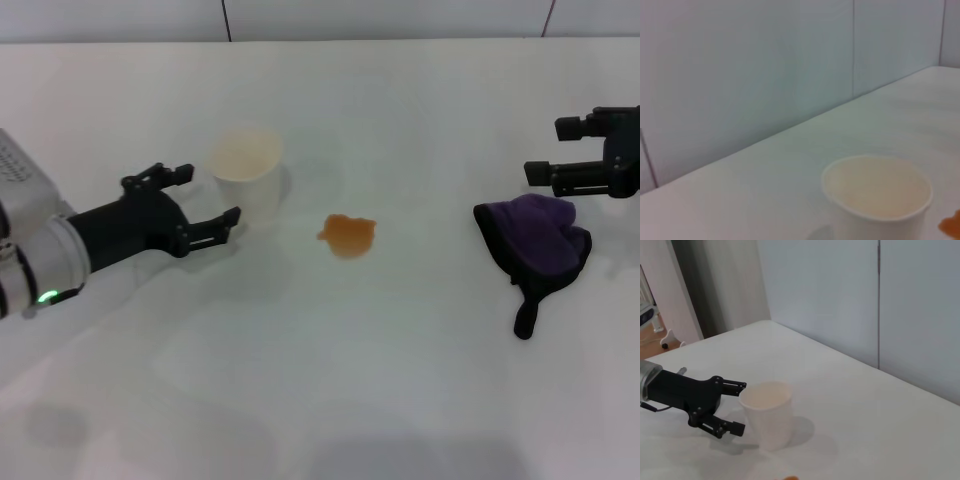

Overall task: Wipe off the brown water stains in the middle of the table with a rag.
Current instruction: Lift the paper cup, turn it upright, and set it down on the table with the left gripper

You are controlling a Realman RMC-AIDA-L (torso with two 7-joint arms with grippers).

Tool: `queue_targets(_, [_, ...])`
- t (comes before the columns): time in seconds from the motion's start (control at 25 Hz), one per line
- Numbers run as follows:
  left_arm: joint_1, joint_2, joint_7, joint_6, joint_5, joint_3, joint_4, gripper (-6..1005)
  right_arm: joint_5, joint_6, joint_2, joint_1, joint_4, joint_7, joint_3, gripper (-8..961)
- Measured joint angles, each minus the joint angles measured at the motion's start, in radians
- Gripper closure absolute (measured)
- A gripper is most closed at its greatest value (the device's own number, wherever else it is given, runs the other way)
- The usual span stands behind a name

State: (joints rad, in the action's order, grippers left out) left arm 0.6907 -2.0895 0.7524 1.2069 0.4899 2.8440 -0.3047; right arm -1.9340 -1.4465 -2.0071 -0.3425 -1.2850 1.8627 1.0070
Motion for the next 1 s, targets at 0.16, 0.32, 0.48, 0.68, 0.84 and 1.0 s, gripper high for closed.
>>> queue_targets(0.16, [-0.01,-0.001,0.025,0.057,0.007,0.0,-0.063,110,0.001,0.0,-0.001,-0.004,-0.001,0.003,0.007,182])
queue_targets(0.32, [-0.018,-0.001,0.067,0.176,0.029,-0.001,-0.124,111,0.004,0.004,-0.002,-0.007,-0.001,0.005,0.016,183])
queue_targets(0.48, [-0.011,-0.001,0.106,0.337,0.058,-0.001,-0.185,112,0.004,0.008,-0.002,-0.009,-0.001,0.005,0.016,183])
queue_targets(0.68, [0.023,-0.001,0.167,0.402,0.02,0.001,-0.241,112,0.005,0.027,-0.004,-0.01,0.0,0.006,0.024,182])
queue_targets(0.84, [0.089,0.005,0.222,0.411,-0.074,0.002,-0.281,113,0.004,0.036,-0.004,-0.015,0.001,0.006,0.03,182])
queue_targets(1.0, [0.152,0.009,0.282,0.431,-0.158,0.002,-0.325,113,0.005,0.045,-0.004,-0.018,0.005,0.006,0.03,182])
